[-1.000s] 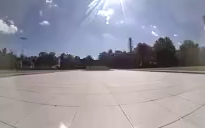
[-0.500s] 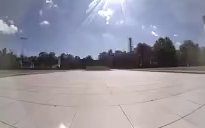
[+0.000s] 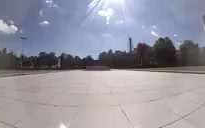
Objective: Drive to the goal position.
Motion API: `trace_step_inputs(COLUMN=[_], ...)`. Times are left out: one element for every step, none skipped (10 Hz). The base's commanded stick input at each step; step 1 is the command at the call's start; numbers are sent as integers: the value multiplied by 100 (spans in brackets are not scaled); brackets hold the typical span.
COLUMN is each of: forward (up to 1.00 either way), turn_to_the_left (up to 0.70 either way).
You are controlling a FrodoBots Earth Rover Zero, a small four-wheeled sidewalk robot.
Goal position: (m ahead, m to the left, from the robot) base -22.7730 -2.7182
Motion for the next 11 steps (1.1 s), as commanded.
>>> trace_step_inputs(forward=[5, 5, 5, 5, 5, 5, 5, 4, 4, 4, 4], turn_to_the_left=[0, 0, 0, 0, 0, 0, 0, 0, 0, 0, 0])
